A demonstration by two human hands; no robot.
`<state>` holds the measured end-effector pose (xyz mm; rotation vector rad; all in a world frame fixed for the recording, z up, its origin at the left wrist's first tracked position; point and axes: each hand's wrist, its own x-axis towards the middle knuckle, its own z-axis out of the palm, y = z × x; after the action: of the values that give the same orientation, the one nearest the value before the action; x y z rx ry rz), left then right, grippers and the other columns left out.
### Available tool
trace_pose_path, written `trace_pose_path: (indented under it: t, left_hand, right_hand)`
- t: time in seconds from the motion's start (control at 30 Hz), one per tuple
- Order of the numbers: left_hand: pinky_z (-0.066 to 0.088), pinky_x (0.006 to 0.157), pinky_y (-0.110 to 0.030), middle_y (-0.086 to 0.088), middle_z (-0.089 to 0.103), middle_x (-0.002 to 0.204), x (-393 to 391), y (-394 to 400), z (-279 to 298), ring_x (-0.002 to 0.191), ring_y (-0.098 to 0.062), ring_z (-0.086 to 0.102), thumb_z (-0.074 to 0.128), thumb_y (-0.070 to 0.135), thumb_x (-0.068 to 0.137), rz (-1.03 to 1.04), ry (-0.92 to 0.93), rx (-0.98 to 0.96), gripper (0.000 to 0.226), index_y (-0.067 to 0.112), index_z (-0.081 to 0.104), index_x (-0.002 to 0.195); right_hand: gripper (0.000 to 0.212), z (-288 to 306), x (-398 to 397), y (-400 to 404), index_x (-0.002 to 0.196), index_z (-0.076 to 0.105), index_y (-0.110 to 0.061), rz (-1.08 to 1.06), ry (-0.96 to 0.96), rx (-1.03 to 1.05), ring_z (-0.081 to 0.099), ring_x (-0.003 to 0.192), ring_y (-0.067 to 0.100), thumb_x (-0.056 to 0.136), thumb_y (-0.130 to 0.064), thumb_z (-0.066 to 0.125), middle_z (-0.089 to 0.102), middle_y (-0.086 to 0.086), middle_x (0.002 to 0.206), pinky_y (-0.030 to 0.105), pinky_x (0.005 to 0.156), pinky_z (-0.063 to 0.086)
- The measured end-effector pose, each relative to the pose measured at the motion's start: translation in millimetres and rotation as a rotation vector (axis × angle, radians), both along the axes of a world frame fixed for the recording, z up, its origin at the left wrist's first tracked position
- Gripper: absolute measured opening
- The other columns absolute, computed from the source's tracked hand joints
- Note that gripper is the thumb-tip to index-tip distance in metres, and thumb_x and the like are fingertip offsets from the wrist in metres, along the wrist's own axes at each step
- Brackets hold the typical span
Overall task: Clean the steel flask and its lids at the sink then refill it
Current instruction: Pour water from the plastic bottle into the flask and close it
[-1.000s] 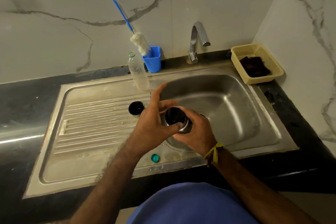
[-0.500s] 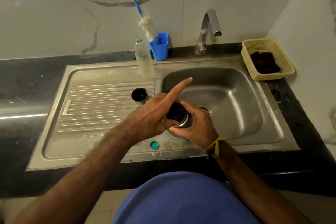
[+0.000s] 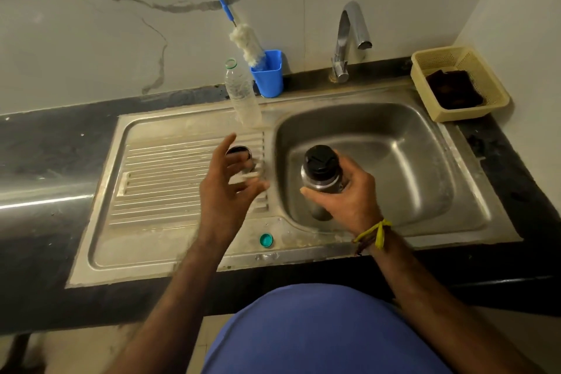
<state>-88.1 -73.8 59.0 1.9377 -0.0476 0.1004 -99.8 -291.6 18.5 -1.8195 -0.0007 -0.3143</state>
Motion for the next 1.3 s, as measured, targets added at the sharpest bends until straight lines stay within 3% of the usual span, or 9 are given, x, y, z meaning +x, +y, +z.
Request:
trace_pose_path:
  t: [0.23, 0.37, 0.5, 0.63, 0.73, 0.87, 1.0, 1.1, 1.3]
  left_hand:
    - [0.062, 0.087, -0.035, -0.002, 0.071, 0.105, -22.0, 45.2, -56.1, 0.094, -0.011, 0.071, 0.085, 0.004, 0.079, 0.16, 0.242, 0.191, 0.062, 0.017, 0.06, 0.134]
    - [0.062, 0.087, -0.039, -0.005, 0.073, 0.106, -11.5, 45.2, -75.4, 0.094, -0.015, 0.071, 0.084, 0.011, 0.081, 0.203, 0.248, 0.223, 0.05, 0.013, 0.065, 0.127]
    - [0.056, 0.09, -0.029, -0.011, 0.061, 0.134, 24.4, 43.2, -84.9, 0.119, -0.016, 0.058, 0.086, 0.018, 0.081, 0.233, 0.187, 0.225, 0.073, 0.012, 0.05, 0.144]
    - [0.043, 0.113, -0.043, -0.011, 0.042, 0.156, 72.5, 46.7, -98.3, 0.14, -0.024, 0.043, 0.093, 0.024, 0.071, 0.175, 0.302, 0.157, 0.109, 0.016, 0.027, 0.158]
    - [0.044, 0.113, -0.048, -0.008, 0.051, 0.15, 97.6, 43.6, -111.3, 0.136, -0.028, 0.05, 0.096, 0.027, 0.065, 0.157, 0.381, 0.125, 0.107, 0.017, 0.035, 0.153]
    - [0.056, 0.098, -0.044, 0.002, 0.069, 0.115, 103.7, 39.1, -121.2, 0.108, -0.019, 0.067, 0.097, 0.029, 0.062, 0.254, 0.303, 0.134, 0.073, 0.016, 0.06, 0.124]
    - [0.055, 0.101, -0.04, -0.001, 0.068, 0.118, 86.7, 31.9, -103.3, 0.111, -0.015, 0.066, 0.096, 0.015, 0.065, 0.174, 0.189, 0.0, 0.069, 0.01, 0.057, 0.122]
    - [0.056, 0.099, -0.041, -0.002, 0.068, 0.118, 69.0, 24.0, -71.9, 0.112, -0.018, 0.066, 0.094, 0.006, 0.067, 0.024, 0.109, -0.079, 0.065, 0.012, 0.056, 0.12]
    - [0.056, 0.084, -0.019, 0.002, 0.06, 0.119, 49.0, 11.4, 8.5, 0.109, -0.011, 0.06, 0.099, 0.027, 0.056, -0.267, -0.074, 0.158, 0.075, 0.023, 0.065, 0.123]
  right_hand:
    - [0.067, -8.1, 1.0, -5.0, 0.121, 0.065, -0.02, -0.025, 0.025, -0.031, 0.065, 0.101, -0.005, 0.061, -0.013, 0.094, 0.069, -0.018, 0.109, 0.012, 0.089, 0.05]
    - [0.068, -11.3, 5.9, -3.1, 0.123, 0.065, -0.018, -0.041, 0.059, -0.003, 0.069, 0.101, 0.007, 0.062, -0.015, 0.094, 0.073, -0.007, 0.109, 0.027, 0.092, 0.056]
    - [0.07, -11.2, 9.3, 1.4, 0.125, 0.064, -0.016, -0.007, 0.053, -0.055, 0.069, 0.103, 0.009, 0.062, -0.018, 0.095, 0.072, -0.006, 0.112, 0.031, 0.093, 0.057]
    - [0.07, -8.9, 13.1, 5.4, 0.124, 0.063, -0.025, 0.012, 0.05, -0.092, 0.067, 0.104, 0.002, 0.061, -0.018, 0.095, 0.07, -0.014, 0.112, 0.025, 0.092, 0.055]
    - [0.071, -8.9, 17.3, 6.1, 0.125, 0.063, -0.023, 0.03, 0.041, -0.112, 0.067, 0.104, 0.001, 0.062, -0.018, 0.095, 0.07, -0.015, 0.113, 0.023, 0.091, 0.054]
    - [0.068, -10.7, 21.4, 6.5, 0.123, 0.065, -0.019, 0.018, 0.041, -0.121, 0.068, 0.103, 0.005, 0.062, -0.019, 0.094, 0.071, -0.012, 0.111, 0.025, 0.091, 0.055]
    - [0.068, -13.1, 21.6, 6.8, 0.121, 0.063, -0.026, -0.019, 0.032, -0.106, 0.066, 0.103, 0.0, 0.061, -0.016, 0.095, 0.069, -0.016, 0.11, 0.018, 0.089, 0.053]
    - [0.07, -18.9, 19.3, 8.3, 0.123, 0.064, -0.018, -0.029, 0.05, -0.103, 0.065, 0.106, 0.0, 0.061, -0.013, 0.095, 0.07, -0.01, 0.113, 0.013, 0.091, 0.05]
    - [0.08, -15.7, 16.1, 14.5, 0.138, 0.057, -0.013, 0.076, 0.028, -0.224, 0.062, 0.118, 0.008, 0.066, -0.019, 0.092, 0.067, -0.001, 0.127, 0.028, 0.1, 0.052]
